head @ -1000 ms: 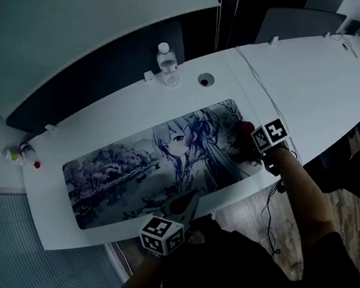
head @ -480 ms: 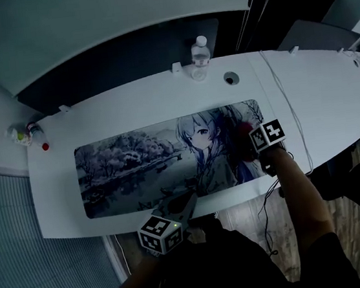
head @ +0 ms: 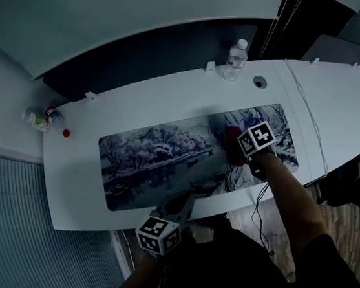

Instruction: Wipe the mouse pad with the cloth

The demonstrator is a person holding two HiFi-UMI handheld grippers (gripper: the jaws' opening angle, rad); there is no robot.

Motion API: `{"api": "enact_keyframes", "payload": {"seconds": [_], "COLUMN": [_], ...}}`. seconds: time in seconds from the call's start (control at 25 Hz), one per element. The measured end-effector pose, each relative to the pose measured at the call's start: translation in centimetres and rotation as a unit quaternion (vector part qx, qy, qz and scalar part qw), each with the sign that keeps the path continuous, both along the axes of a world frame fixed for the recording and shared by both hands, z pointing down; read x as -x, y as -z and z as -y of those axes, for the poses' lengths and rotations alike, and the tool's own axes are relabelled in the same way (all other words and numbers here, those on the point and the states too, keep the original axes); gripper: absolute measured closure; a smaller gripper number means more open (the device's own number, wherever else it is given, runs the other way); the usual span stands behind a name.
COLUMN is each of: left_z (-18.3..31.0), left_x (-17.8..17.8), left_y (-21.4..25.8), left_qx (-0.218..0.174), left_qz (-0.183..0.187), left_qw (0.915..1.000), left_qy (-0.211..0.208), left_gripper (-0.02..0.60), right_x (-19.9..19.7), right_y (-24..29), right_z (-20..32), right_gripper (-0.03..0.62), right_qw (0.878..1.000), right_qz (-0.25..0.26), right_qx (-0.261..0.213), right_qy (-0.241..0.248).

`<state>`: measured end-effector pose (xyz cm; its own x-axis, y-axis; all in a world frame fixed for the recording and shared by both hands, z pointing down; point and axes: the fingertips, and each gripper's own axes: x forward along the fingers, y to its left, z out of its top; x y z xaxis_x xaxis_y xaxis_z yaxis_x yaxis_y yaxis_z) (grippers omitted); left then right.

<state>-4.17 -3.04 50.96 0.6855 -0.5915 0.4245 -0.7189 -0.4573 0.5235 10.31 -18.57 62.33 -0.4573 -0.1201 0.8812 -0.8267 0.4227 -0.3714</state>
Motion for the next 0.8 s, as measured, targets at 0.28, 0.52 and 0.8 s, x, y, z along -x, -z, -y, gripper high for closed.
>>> {"api": "enact_keyframes", "payload": {"seconds": [0.28, 0.52, 0.8], "left_z": [-1.2, -2.5, -4.4], "left_x": [6.3, 11.1, 16.6], "left_y": [-0.1, -0.3, -0.5], "left_qx": [-0.002, -0.001, 0.000], "left_qz": [-0.003, -0.007, -0.005], "left_qw": [0.9994, 0.9978, 0.9956], "left_qy": [0.034, 0.067, 0.093], "left_gripper": [0.575, 0.575, 0.575], "right_x": [8.8, 16.3, 24.7], "right_y": [-0.4, -0.3, -0.3], "right_z": [-0.9, -2.2, -3.7], "right_gripper": [0.484, 0.484, 0.484], "right_qw": [0.999, 0.997, 0.993], "right_qz": [-0.005, 0.006, 0.012], "right_qx": [-0.006, 0.003, -0.007], "right_qy": [0.043, 0.074, 0.115]}}
